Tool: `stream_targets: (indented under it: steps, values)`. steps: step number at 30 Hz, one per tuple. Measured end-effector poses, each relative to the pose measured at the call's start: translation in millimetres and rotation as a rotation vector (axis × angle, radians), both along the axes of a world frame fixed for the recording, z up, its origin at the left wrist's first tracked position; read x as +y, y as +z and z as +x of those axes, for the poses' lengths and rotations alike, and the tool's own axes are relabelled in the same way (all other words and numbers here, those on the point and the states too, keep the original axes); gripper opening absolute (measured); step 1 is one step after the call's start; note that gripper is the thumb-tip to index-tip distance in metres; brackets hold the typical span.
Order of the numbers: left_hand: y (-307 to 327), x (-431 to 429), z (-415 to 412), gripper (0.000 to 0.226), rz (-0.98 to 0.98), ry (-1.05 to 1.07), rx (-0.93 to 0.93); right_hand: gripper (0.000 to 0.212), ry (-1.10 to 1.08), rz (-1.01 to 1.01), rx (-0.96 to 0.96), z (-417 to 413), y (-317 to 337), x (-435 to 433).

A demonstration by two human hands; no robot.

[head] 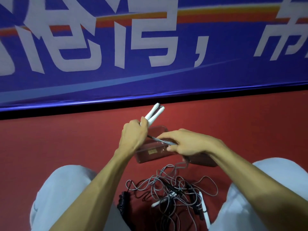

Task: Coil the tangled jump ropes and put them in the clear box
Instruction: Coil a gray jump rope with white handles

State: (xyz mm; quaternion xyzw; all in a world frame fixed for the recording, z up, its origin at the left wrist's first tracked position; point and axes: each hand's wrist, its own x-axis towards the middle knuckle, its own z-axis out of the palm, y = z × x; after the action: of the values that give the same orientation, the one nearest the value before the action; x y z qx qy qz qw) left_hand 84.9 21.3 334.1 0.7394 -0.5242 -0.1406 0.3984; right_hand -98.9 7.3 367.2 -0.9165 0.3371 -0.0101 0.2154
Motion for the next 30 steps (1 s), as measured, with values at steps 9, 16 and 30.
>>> stream_targets:
  steps: [9,16,30]
  values:
    - [-6,5,-9,0.05,0.169,-0.055,-0.503,0.011,-0.1,-0.344,-0.358,-9,1,-12]
    - [1,20,-21,0.052,0.043,-0.304,-0.704,0.008,-0.31,-0.346,-0.353,-10,-15,-24]
    - [3,16,-17,0.032,-0.079,-0.387,-0.456,0.021,-0.648,0.106,-0.693,-3,-12,-22]
